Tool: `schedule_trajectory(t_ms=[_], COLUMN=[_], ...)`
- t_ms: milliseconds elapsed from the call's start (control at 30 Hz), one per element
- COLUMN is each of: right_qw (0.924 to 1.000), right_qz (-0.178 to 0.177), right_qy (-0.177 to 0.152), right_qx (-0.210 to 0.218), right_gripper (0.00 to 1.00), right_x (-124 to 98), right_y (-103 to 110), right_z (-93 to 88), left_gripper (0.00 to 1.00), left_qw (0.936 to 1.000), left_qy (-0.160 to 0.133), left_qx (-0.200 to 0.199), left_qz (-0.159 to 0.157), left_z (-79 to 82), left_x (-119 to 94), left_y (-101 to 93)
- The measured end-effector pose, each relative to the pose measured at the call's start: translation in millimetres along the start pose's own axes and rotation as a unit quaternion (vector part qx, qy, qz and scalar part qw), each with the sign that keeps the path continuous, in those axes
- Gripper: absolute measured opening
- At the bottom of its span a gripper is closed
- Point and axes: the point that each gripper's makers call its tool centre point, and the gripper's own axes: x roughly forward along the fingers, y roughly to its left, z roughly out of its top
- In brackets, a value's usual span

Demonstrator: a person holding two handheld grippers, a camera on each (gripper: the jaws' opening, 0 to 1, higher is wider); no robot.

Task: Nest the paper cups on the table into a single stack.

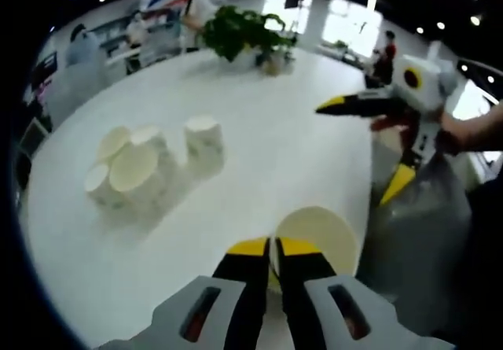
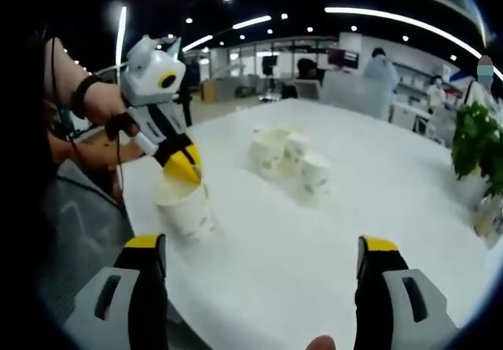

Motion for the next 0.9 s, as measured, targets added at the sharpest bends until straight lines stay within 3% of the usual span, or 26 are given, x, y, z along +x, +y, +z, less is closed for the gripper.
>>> schedule_trajectory(t_ms=[567, 900], right_qw=[1.0000, 1.0000], right_qz=[0.003, 0.003], right_qy=[0.001, 0.002], right_qx=[0.004, 0.001], right_gripper=[0.99, 0.99], right_x=[2.5, 2.6], right_y=[-2.3, -1.1], right_z=[0.3, 2.4], left_gripper=[0.11, 0.16], left_qw=[0.9999, 0.9999], left_qy=[-0.004, -0.006], left_qx=[0.001, 0.001], left_qz=[-0.013, -0.012], left_z=[4.7, -1.6], left_x=[1.7, -6.6], left_y=[-2.2, -1.2])
